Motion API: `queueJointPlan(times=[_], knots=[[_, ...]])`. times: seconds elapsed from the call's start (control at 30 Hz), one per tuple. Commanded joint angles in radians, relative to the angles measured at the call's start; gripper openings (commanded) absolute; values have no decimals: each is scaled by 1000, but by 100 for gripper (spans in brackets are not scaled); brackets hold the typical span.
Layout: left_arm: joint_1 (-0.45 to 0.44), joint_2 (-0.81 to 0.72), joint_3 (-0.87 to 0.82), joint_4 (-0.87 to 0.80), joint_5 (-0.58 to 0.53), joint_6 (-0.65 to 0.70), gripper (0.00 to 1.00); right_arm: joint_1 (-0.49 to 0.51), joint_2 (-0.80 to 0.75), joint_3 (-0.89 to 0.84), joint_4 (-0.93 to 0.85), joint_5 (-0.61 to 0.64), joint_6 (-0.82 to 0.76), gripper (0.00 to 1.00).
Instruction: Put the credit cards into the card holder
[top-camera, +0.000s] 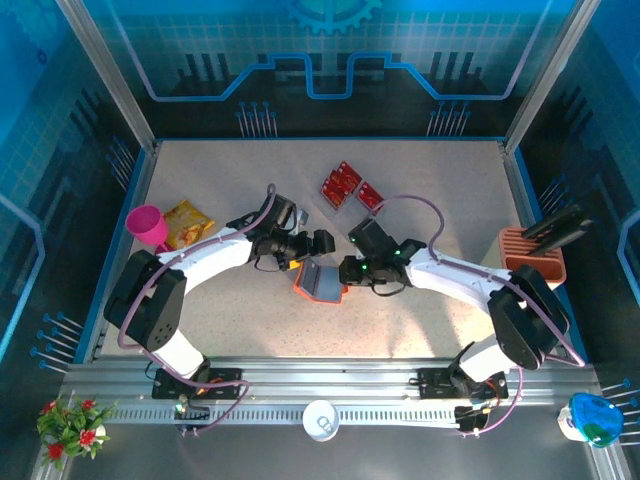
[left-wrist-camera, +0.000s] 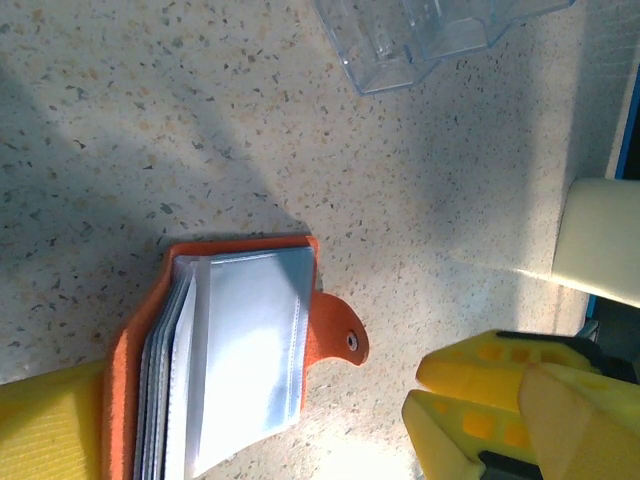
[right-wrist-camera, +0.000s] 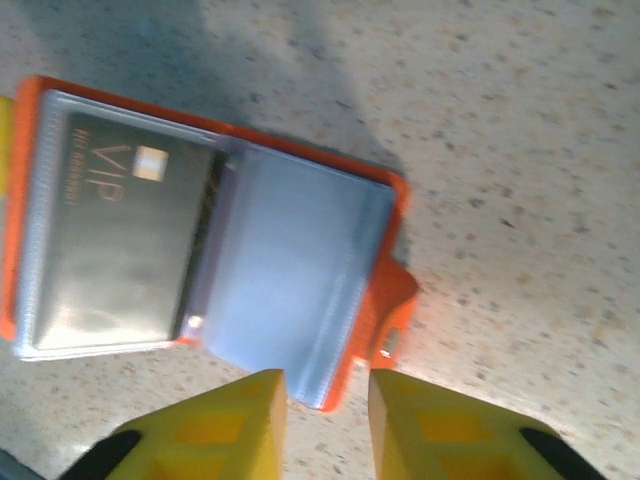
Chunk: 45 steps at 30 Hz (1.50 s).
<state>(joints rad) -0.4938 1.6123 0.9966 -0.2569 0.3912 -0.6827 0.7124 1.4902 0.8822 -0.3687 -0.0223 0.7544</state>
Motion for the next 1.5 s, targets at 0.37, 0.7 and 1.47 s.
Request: queueJointPlan(times=[0.37, 0.7, 1.47], knots=[[-6, -13, -16, 8, 28, -4, 99, -13, 156, 39, -13, 1, -10, 41], [-3, -21, -21, 9, 24, -1, 99, -16, 181, 59, -9, -10, -21, 13], [-1, -2, -2, 5, 30, 3, 99, -29, 217, 104, -34, 24, -73, 37]])
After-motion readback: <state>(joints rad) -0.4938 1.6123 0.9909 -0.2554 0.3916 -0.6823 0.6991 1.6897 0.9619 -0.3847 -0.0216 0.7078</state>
